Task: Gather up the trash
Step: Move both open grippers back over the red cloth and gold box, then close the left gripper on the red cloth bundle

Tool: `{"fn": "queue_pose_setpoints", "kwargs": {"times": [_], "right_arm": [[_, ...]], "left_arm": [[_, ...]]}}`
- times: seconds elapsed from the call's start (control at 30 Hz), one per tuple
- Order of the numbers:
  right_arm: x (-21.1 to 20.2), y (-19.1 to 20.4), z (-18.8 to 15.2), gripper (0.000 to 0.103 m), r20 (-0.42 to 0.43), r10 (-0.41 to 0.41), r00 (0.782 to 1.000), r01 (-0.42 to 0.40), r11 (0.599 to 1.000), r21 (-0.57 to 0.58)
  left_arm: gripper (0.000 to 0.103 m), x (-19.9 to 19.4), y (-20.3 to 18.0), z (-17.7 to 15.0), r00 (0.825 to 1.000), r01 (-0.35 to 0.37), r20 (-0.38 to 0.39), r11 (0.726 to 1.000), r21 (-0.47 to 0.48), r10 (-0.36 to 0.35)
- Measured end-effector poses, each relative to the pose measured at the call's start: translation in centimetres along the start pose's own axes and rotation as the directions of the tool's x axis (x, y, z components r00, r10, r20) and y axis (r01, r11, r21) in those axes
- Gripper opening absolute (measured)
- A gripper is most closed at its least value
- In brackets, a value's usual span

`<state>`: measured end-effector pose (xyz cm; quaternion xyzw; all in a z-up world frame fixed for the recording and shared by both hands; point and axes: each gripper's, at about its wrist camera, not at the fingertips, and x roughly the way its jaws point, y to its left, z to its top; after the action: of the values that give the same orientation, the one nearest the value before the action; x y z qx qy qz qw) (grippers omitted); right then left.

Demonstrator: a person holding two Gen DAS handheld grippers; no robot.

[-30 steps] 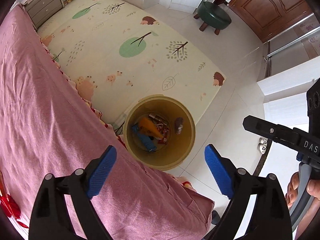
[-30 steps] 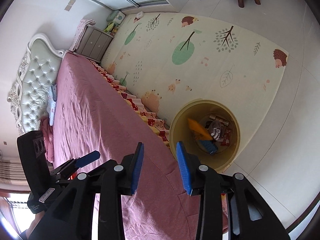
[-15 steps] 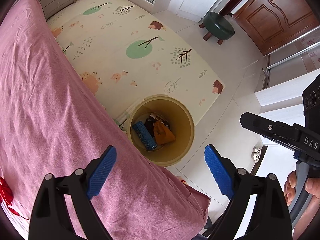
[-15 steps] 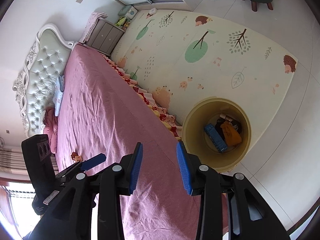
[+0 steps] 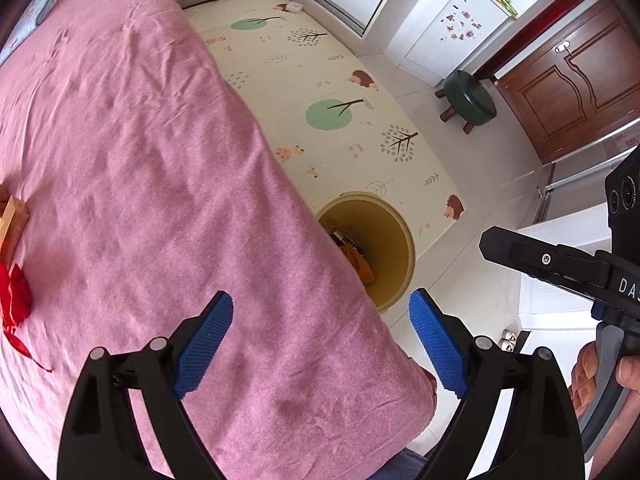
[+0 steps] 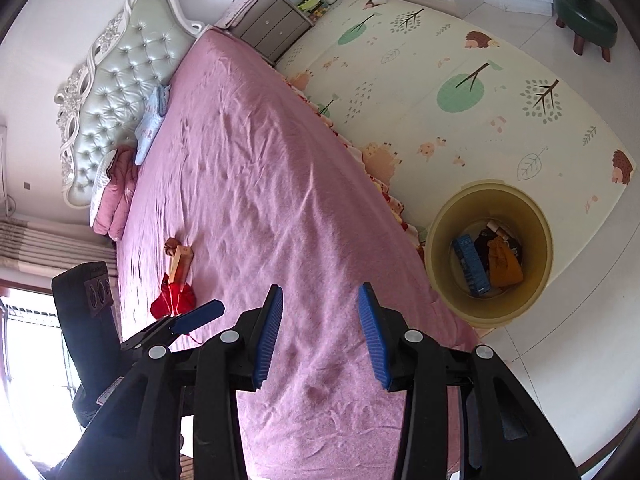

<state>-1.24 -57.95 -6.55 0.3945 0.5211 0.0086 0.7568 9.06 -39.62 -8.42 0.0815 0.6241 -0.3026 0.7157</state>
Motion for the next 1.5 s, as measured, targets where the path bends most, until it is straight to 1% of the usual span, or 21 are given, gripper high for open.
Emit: {"fn": "queue_pose_setpoints", "kwargs": {"times": [0.2, 0.4, 0.67, 0.8, 0.97, 1.07, 1.1, 1.23, 1.3, 1.5], "right_arm": [[3.4, 5.8, -2.7, 0.040, -0.078, 0.029, 0.997, -0.035, 0.996, -0.083], [6.5, 11.8, -5.3, 0.040, -0.137, 0.037, 0.990, -0.061, 0.983, -0.173], [10.6, 18.2, -7.3, 0.040, -0.198, 0.022, 0.980, -0.074, 0.963, -0.260], [12.8, 20.9, -7.8, 0.044, -0.223, 0.014, 0.975, -0.081, 0.953, -0.293], [15.8, 24.2, -7.8, 0.047, -0.251, -0.001, 0.968, -0.084, 0.942, -0.325], [17.6, 25.7, -7.3, 0.049, -0.263, -0.008, 0.965, -0.084, 0.937, -0.338], [18.2, 26.2, -7.2, 0.051, -0.264, -0.013, 0.964, -0.081, 0.936, -0.342], [20.7, 27.4, -6.4, 0.054, -0.281, -0.015, 0.960, -0.083, 0.940, -0.332], [22.0, 28.0, -6.0, 0.057, -0.288, -0.015, 0.958, -0.083, 0.942, -0.326], [25.6, 29.0, -5.0, 0.058, -0.322, -0.017, 0.947, -0.088, 0.947, -0.309]], "left_arm": [[0.089, -3.2, 5.5, -3.7, 0.999, -0.022, 0.038, 0.995, -0.100, 0.025], [0.089, -6.7, 11.3, -7.3, 0.995, -0.042, 0.083, 0.979, -0.199, 0.059], [0.089, -9.7, 19.0, -11.3, 0.987, -0.073, 0.111, 0.942, -0.328, 0.115], [0.089, -10.6, 22.4, -12.5, 0.984, -0.081, 0.118, 0.920, -0.383, 0.135], [0.089, -11.1, 26.4, -12.9, 0.981, -0.092, 0.118, 0.901, -0.424, 0.155], [0.089, -10.9, 28.5, -12.3, 0.980, -0.101, 0.112, 0.895, -0.434, 0.165], [0.089, -10.7, 29.3, -12.0, 0.980, -0.103, 0.110, 0.894, -0.436, 0.166], [0.089, -10.0, 31.8, -11.0, 0.981, -0.109, 0.097, 0.887, -0.449, 0.170], [0.089, -9.4, 33.0, -10.6, 0.983, -0.107, 0.086, 0.884, -0.455, 0.163], [0.089, -7.3, 36.2, -9.0, 0.986, -0.124, 0.043, 0.884, -0.451, 0.161]]}}
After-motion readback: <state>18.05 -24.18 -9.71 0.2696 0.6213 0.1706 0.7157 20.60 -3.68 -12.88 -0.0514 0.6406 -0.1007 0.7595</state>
